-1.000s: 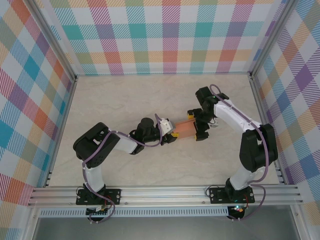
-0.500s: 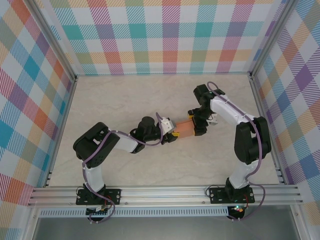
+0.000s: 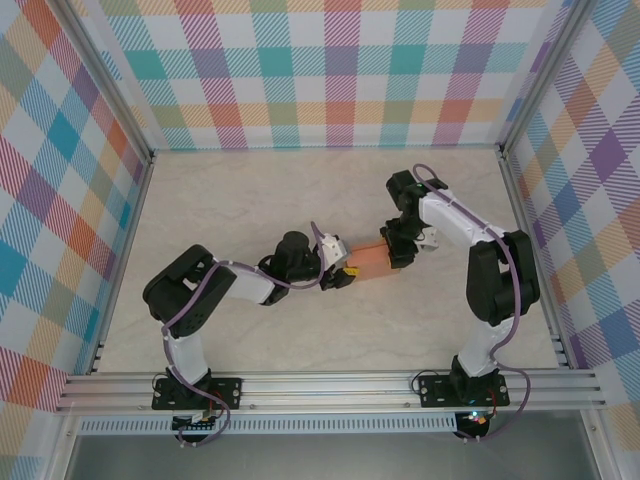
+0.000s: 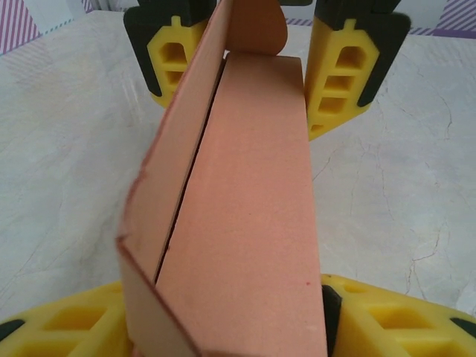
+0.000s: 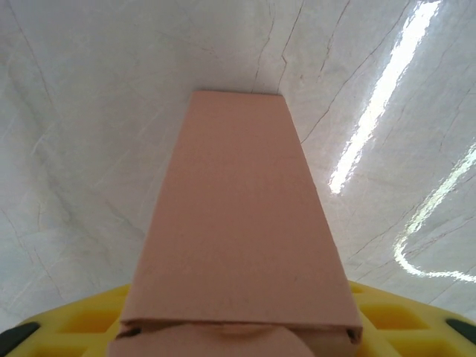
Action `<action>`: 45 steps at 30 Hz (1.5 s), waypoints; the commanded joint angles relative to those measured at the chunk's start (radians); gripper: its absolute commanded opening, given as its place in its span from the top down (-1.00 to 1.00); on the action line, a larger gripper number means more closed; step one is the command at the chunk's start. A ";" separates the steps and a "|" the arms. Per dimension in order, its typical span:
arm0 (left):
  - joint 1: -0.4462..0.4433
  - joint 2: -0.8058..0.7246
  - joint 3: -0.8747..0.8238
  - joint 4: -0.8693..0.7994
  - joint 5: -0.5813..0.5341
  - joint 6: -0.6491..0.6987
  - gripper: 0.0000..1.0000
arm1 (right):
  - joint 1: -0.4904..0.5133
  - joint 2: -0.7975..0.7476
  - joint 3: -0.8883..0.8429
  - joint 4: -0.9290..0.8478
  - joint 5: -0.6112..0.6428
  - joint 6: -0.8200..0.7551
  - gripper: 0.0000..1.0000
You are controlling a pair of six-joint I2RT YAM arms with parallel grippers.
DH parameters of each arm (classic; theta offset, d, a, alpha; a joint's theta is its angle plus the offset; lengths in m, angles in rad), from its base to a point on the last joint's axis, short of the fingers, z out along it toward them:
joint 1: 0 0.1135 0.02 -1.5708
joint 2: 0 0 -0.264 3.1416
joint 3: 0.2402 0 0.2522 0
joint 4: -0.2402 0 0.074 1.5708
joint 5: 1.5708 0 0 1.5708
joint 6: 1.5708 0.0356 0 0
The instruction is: Fold the paper box
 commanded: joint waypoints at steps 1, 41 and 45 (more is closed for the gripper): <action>0.015 -0.091 -0.005 -0.038 0.028 -0.002 -0.14 | 0.004 0.000 0.027 -0.040 0.020 0.026 -0.02; 0.107 -0.074 -0.052 0.179 0.145 -0.234 -0.18 | 0.024 -0.002 0.000 -0.028 0.044 -0.024 0.15; 0.102 -0.055 -0.051 0.193 0.145 -0.237 -0.17 | 0.026 -0.002 0.001 -0.028 0.050 -0.028 0.16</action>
